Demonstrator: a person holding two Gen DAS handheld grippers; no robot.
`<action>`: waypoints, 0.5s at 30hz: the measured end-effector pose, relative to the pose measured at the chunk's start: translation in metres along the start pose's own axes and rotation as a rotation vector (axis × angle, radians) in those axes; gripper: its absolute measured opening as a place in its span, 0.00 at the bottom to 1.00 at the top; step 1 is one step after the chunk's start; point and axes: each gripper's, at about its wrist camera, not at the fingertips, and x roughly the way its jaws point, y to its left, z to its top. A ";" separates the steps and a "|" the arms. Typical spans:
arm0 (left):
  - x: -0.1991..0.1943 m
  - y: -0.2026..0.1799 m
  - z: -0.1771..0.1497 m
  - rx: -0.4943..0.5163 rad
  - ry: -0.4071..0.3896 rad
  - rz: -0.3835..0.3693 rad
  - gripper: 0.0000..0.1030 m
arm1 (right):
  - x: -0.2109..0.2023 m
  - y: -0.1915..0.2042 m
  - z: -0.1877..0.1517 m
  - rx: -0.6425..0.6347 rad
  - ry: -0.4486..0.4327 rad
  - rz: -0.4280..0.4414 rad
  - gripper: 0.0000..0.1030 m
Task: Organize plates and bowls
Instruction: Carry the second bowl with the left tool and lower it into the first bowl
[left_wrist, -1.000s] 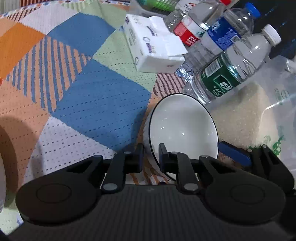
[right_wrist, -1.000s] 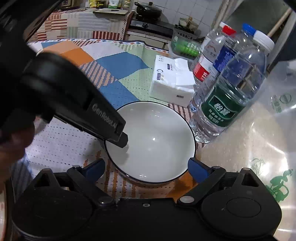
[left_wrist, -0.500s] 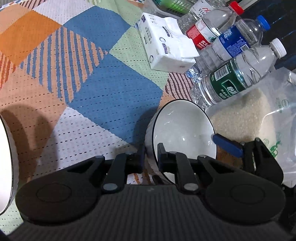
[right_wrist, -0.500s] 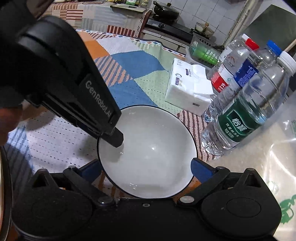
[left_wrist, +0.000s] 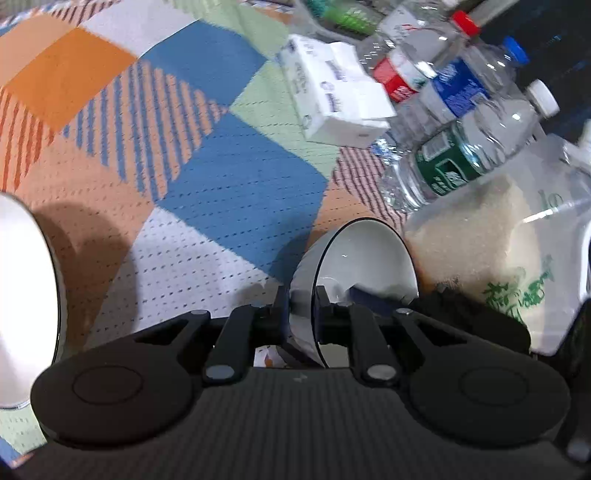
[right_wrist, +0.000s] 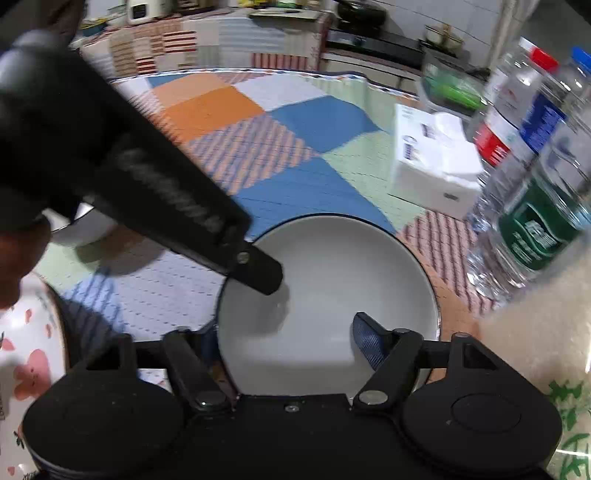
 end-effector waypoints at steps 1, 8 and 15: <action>0.001 0.003 0.001 -0.020 0.004 0.002 0.11 | -0.001 0.004 0.000 -0.018 0.001 0.010 0.55; 0.001 0.015 0.000 -0.033 -0.004 0.024 0.08 | -0.024 0.000 -0.006 0.037 -0.013 0.030 0.68; 0.001 0.011 -0.003 0.003 -0.025 0.087 0.05 | -0.058 -0.018 -0.013 0.115 -0.059 0.058 0.70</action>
